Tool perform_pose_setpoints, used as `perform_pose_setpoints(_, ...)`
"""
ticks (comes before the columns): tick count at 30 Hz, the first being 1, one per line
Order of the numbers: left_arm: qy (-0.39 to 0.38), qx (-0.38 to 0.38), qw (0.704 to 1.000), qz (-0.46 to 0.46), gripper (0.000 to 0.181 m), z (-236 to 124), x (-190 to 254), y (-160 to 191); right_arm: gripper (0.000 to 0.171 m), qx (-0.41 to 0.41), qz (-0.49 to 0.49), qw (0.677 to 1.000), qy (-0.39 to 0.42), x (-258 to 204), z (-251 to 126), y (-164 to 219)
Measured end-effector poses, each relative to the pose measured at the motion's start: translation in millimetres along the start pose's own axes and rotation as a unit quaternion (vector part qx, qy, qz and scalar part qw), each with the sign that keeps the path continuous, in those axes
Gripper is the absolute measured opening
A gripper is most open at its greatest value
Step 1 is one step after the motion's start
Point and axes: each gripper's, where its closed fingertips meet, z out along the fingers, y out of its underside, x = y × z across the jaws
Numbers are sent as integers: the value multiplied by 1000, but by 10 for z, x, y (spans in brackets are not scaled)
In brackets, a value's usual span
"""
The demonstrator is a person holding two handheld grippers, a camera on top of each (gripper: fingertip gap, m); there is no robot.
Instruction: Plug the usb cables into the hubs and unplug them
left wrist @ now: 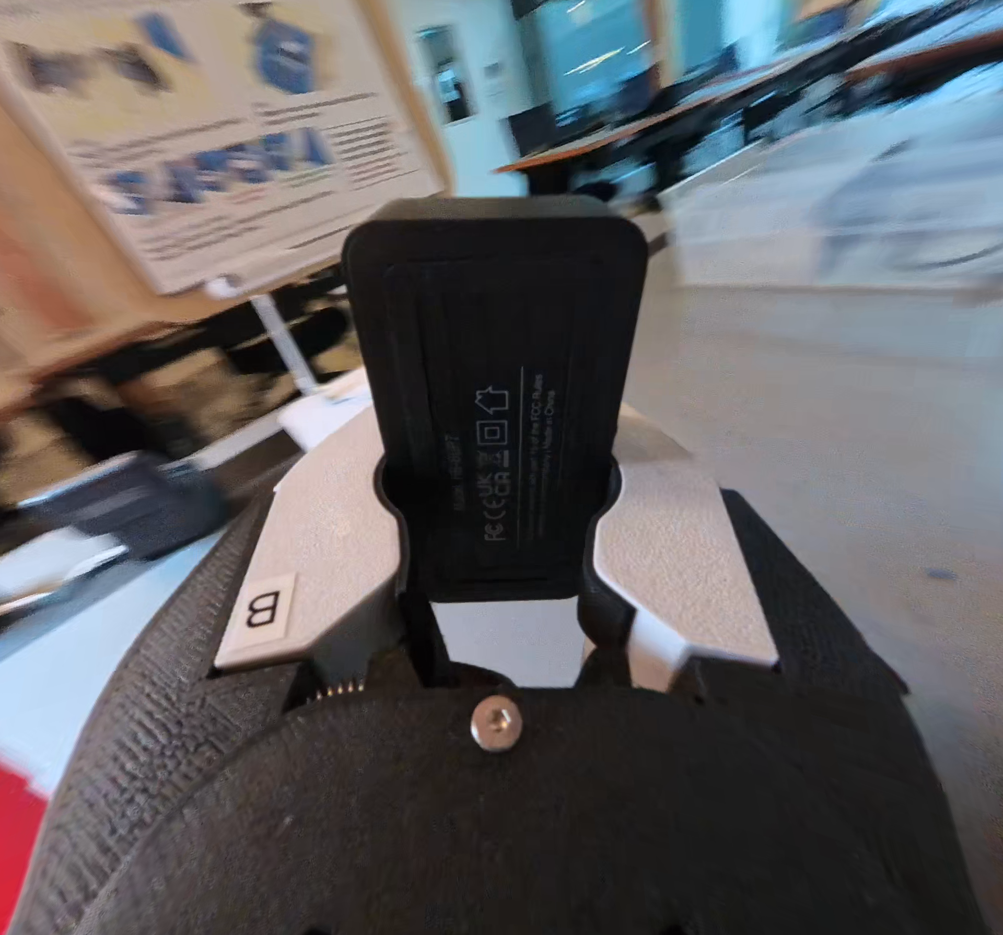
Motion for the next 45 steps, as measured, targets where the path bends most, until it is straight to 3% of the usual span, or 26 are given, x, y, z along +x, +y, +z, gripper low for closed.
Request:
perform_pose_setpoints(3, -74, -22, 997, 30, 72, -20, -187, 35, 54, -9, -20, 989, -147, -1004, 426, -64)
perform_pose_setpoints(5, -86, -32, 995, 42, 73, -27, -221, 46, 56, -55, -31, 970, -236, -1628, 658, 134)
perform_pose_setpoints(8, -97, -47, 991, 75, 74, -25, -222, 73, 59, -131, -52, 945, -296, -2236, 937, 561)
perform_pose_setpoints(12, -86, -55, 990, 94, 74, 0, -139, 90, 54, -186, -60, 928, -316, -2613, 1126, 955)
perform_pose_setpoints(15, -88, -64, 985, 136, 73, 17, -90, 114, 31, -214, -100, 925, -298, -2650, 1218, 1172)
perform_pose_setpoints(18, -86, -60, 982, 158, 72, 38, -69, 113, 29, -213, -111, 924, -298, -2600, 1219, 1174)
perform_pose_setpoints(22, -52, -56, 990, 121, 87, 61, 17, 136, 28, -167, -117, 959, -197, -2026, 1244, 870)
perform_pose_setpoints(27, -23, -15, 999, 21, 92, 65, 19, 68, 29, -116, -67, 991, 28, -509, 832, 433)
perform_pose_setpoints(30, 13, 23, 997, -76, 92, 57, 18, -3, 29, -121, -27, 972, 200, 540, 314, 516)
perform_pose_setpoints(33, 31, 37, 991, -124, 92, 53, 1, -11, 29, -168, 25, 938, 303, 1269, -127, 959)
perform_pose_setpoints(38, 38, 21, 993, -105, 88, 78, 52, 53, 28, -223, 107, 920, 305, 1642, -257, 1704)
perform_pose_setpoints(42, 45, 21, 994, -95, 86, 78, 98, 47, 28, -196, 153, 933, 261, 1607, -94, 1881)
perform_pose_setpoints(45, 43, 24, 994, -96, 85, 68, 85, 33, 28, -186, 130, 937, 264, 1628, -70, 1873)
